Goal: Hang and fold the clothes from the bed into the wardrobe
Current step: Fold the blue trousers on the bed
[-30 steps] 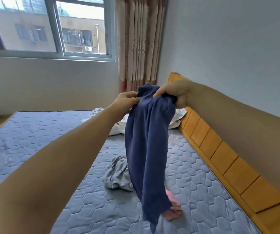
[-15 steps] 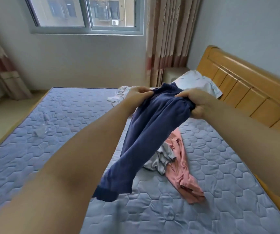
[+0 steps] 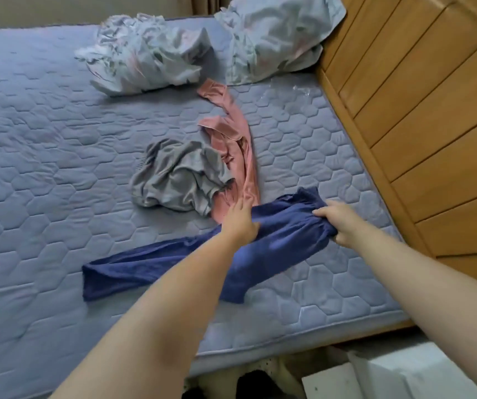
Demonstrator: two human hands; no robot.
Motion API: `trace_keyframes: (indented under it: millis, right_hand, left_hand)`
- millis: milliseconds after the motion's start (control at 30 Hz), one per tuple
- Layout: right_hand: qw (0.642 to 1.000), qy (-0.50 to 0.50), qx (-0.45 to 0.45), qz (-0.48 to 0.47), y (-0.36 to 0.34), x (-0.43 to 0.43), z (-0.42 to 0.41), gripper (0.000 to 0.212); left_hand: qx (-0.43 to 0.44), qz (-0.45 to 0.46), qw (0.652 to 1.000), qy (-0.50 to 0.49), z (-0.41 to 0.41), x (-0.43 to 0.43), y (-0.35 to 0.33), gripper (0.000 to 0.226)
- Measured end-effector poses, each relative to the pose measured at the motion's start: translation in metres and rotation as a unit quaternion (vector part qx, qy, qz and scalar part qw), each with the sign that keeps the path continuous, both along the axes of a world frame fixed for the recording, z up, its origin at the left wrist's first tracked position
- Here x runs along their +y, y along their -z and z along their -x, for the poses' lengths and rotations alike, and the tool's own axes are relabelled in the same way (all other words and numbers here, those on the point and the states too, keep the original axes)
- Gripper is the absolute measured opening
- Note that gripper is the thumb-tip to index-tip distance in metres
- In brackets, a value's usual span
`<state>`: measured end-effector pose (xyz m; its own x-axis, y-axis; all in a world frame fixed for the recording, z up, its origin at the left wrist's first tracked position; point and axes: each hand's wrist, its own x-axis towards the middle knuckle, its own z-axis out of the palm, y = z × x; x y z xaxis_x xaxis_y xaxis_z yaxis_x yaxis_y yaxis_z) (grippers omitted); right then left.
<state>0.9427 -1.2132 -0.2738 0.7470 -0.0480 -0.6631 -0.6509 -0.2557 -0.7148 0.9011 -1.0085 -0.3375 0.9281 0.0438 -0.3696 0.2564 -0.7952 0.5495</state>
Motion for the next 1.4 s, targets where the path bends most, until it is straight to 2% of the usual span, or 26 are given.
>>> trace_keyframes:
  millis: [133, 233, 367, 500, 600, 700, 767, 867, 900, 967, 1033, 1067, 1100, 1133, 1200, 1267, 1333, 1400]
  right_hand:
    - [0.995, 0.023, 0.009, 0.101, 0.111, -0.053, -0.01, 0.029]
    - [0.987, 0.045, 0.024, 0.154, 0.17, -0.091, -0.017, 0.03]
    - [0.982, 0.044, 0.006, 0.185, 0.207, -0.123, -0.03, 0.025]
    - [0.966, 0.031, -0.042, 0.253, 0.221, -0.136, -0.046, 0.014]
    - [0.941, -0.022, -0.036, 0.335, 0.225, -0.139, -0.052, 0.013]
    - [0.941, -0.044, -0.026, 0.336, 0.224, -0.12, -0.047, 0.012]
    - [0.948, -0.029, -0.056, 0.313, 0.216, -0.095, -0.035, 0.013]
    - [0.956, -0.039, -0.121, 0.263, 0.201, -0.049, -0.006, 0.018]
    - [0.958, -0.059, -0.14, 0.243, 0.197, -0.033, 0.005, 0.021]
    - [0.96, -0.133, -0.158, 0.187, 0.193, -0.003, 0.029, 0.031]
    - [0.952, -0.247, -0.125, 0.129, 0.197, 0.02, 0.052, 0.043]
    - [0.945, -0.292, -0.098, 0.114, 0.201, 0.025, 0.062, 0.047]
    - [0.94, -0.31, -0.08, 0.115, 0.207, 0.027, 0.068, 0.047]
    - [0.942, -0.301, -0.076, 0.123, 0.213, 0.025, 0.072, 0.045]
    - [0.948, -0.252, -0.108, 0.163, 0.223, 0.015, 0.074, 0.039]
    - [0.942, -0.208, -0.144, 0.221, 0.237, 0.004, 0.069, 0.04]
    - [0.95, -0.16, -0.117, 0.242, 0.249, -0.004, 0.06, 0.044]
    - [0.972, -0.109, -0.047, 0.203, 0.26, -0.008, 0.049, 0.049]
  left_hand:
    - [0.173, -0.013, 0.984, 0.035, 0.028, -0.04, 0.107, 0.069]
    - [0.223, -0.025, 0.972, 0.069, 0.042, -0.056, 0.163, 0.067]
    - [0.245, -0.023, 0.965, 0.093, 0.042, -0.07, 0.202, 0.065]
    - [0.186, 0.028, 0.977, 0.095, 0.029, -0.093, 0.219, 0.069]
    - [0.15, 0.102, 0.982, 0.054, 0.007, -0.108, 0.217, 0.073]
    - [0.148, 0.138, 0.979, -0.006, -0.011, -0.108, 0.213, 0.065]
    - [0.164, 0.189, 0.966, -0.065, -0.009, -0.099, 0.211, 0.051]
    - [0.191, 0.323, 0.901, -0.218, 0.007, -0.077, 0.205, 0.036]
    - [0.201, 0.367, 0.865, -0.276, 0.012, -0.068, 0.203, 0.031]
    - [0.229, 0.456, 0.773, -0.376, 0.023, -0.049, 0.2, 0.027]
    - [0.248, 0.533, 0.685, -0.431, 0.035, -0.03, 0.199, 0.041]
    - [0.251, 0.553, 0.663, -0.437, 0.04, -0.021, 0.199, 0.047]
    - [0.258, 0.553, 0.664, -0.432, 0.045, -0.015, 0.2, 0.05]
    - [0.264, 0.541, 0.679, -0.421, 0.049, -0.012, 0.2, 0.048]
    - [0.262, 0.482, 0.735, -0.399, 0.051, -0.015, 0.202, 0.043]
    - [0.227, 0.405, 0.795, -0.39, 0.051, -0.02, 0.207, 0.057]
    - [0.199, 0.353, 0.839, -0.364, 0.049, -0.026, 0.215, 0.056]
    - [0.191, 0.302, 0.87, -0.339, 0.047, -0.029, 0.221, 0.042]
